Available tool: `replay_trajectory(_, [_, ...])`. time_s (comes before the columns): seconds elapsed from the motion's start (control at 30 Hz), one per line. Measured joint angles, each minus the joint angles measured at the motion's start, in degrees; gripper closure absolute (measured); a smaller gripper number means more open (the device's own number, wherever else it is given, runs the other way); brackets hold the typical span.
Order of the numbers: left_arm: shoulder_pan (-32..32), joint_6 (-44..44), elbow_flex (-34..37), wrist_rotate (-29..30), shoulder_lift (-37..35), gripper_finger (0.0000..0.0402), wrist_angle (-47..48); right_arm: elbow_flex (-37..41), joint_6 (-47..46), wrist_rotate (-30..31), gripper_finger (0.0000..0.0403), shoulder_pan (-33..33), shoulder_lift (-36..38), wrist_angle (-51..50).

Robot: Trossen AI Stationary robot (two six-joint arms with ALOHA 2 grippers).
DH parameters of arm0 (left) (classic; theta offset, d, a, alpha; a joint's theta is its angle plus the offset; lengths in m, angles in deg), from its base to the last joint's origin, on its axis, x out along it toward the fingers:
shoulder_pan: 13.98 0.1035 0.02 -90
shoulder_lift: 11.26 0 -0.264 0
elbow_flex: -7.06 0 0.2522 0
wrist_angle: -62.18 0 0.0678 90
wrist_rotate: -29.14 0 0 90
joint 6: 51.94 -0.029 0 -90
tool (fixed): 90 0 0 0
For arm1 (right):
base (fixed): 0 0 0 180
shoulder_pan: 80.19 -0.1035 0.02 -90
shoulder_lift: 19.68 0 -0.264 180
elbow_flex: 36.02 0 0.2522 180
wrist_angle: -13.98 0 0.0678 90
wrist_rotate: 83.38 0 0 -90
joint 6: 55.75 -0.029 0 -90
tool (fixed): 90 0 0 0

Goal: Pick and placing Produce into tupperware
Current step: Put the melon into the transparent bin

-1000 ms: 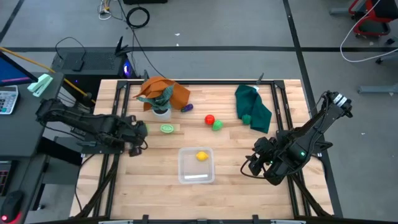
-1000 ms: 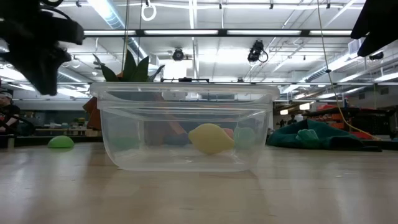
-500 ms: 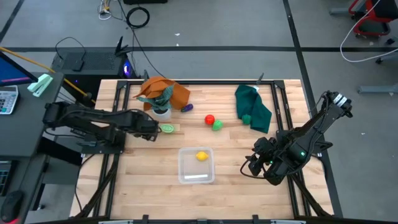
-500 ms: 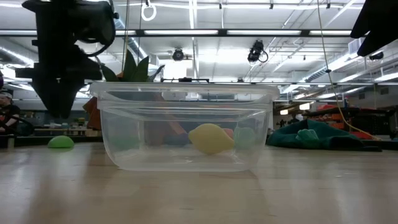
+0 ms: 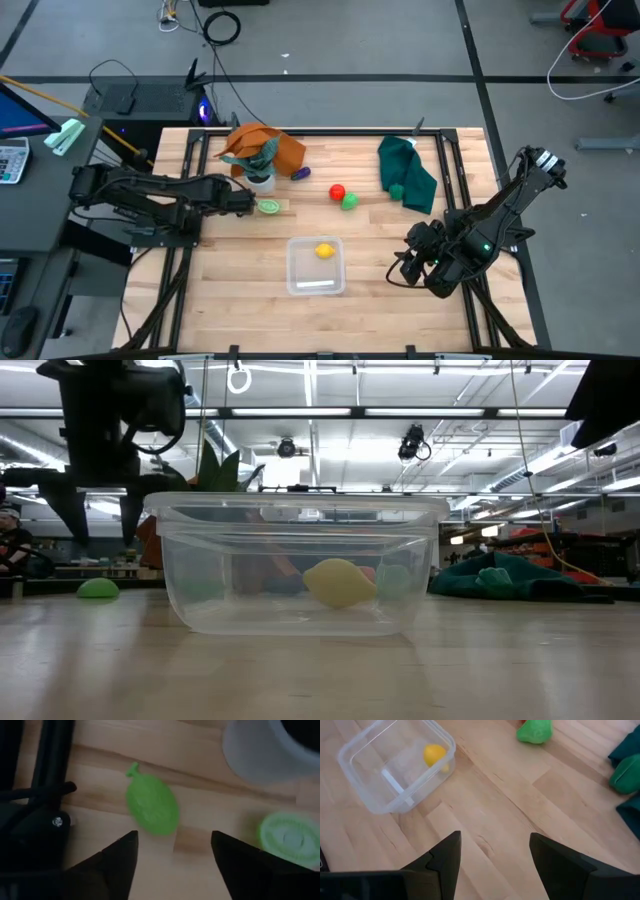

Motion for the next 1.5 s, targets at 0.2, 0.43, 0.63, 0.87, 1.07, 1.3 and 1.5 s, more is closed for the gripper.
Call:
replay_trajectory(0.2, [1.6, 5.8, 0.0, 1.8, 0.0, 0.0094, 0.0, 0.0, 1.4, 0.0, 0.0204, 0.0, 0.0, 0.5])
replay_trajectory(0.43, [1.6, 12.1, -0.1, 3.9, 2.2, 0.0079, -0.1, 0.0, 2.8, -0.1, 0.0204, 0.0, 0.0, 0.5])
replay_trajectory(0.63, [1.6, 16.1, -0.1, 3.8, 8.6, 0.0084, -1.5, 0.0, 3.5, -0.1, 0.0204, 0.0, 0.0, 0.5])
replay_trajectory(0.87, [1.6, 19.0, -0.1, 3.7, 13.7, 0.0085, -3.0, 0.0, 3.8, -1.1, 0.0204, 0.0, 0.0, 0.9])
replay_trajectory(1.07, [1.6, 21.9, -0.1, 3.8, 15.5, 0.0086, -2.6, 0.0, 3.8, -1.1, 0.0204, 0.0, 0.0, 1.5])
replay_trajectory(1.3, [1.6, 24.7, 0.0, 3.3, 16.8, 0.0087, -2.7, 0.0, 3.7, -1.1, 0.0204, 0.0, 0.0, 1.7])
replay_trajectory(1.5, [1.6, 25.5, 0.5, 2.5, 17.3, 0.009, -3.8, 0.0, 3.6, -1.2, 0.0204, 0.0, 0.0, 2.0])
